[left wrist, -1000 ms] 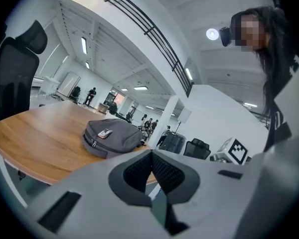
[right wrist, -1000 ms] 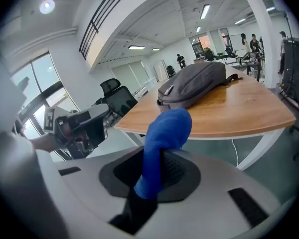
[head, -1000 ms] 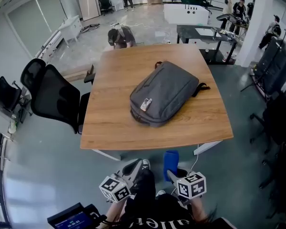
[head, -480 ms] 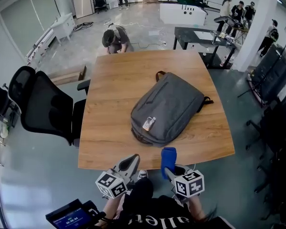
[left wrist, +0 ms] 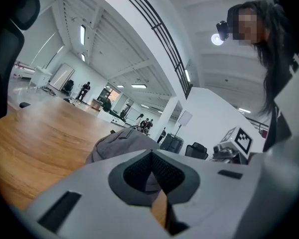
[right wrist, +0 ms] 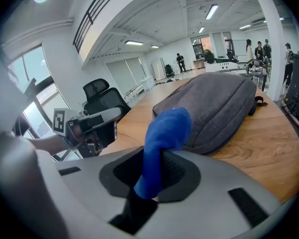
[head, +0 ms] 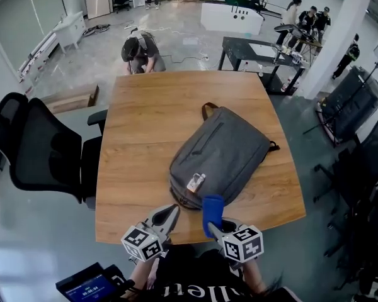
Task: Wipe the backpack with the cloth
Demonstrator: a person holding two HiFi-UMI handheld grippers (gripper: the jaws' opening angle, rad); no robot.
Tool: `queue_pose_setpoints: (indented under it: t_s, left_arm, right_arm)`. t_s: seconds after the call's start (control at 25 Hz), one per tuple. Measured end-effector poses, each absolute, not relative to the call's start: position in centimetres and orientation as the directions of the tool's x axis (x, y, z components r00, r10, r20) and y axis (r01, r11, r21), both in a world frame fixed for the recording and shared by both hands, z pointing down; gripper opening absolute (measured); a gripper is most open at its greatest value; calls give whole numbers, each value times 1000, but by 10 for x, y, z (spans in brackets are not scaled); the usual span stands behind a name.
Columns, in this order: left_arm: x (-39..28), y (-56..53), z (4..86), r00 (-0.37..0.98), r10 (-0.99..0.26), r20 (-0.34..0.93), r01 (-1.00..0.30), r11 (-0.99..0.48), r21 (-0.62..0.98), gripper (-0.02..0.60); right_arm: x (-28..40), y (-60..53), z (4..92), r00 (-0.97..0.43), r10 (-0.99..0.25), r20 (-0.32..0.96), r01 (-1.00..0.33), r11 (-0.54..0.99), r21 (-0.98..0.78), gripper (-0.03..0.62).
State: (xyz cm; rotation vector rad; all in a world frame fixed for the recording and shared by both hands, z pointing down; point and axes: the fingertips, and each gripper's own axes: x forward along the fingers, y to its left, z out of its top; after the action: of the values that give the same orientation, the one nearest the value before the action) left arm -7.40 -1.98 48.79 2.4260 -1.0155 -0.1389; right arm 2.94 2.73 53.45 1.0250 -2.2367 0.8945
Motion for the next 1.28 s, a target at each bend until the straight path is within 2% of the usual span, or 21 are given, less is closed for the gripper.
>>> queue_pose_setpoints:
  t_s: [0.36, 0.84, 1.12, 1.28]
  left_arm:
    - [-82, -35, 501, 706, -699, 116, -646, -568, 510, -2]
    - [-95, -52, 509, 568, -813, 123, -731, -431, 529, -2]
    - [-86, -59, 502, 535, -839, 97, -726, -399, 560, -3]
    - [-82, -56, 508, 520, -845, 123, -741, -375, 558, -2]
  right_arm:
    - [13, -25, 521, -610, -390, 689, -736, 601, -311, 78]
    - [-26, -151, 492, -660, -186, 728, -474, 855, -212, 78]
    - [-76, -205, 508, -623, 33, 782, -292, 917, -272, 78]
    - [-106, -225, 529, -560, 166, 812, -256, 897, -360, 78]
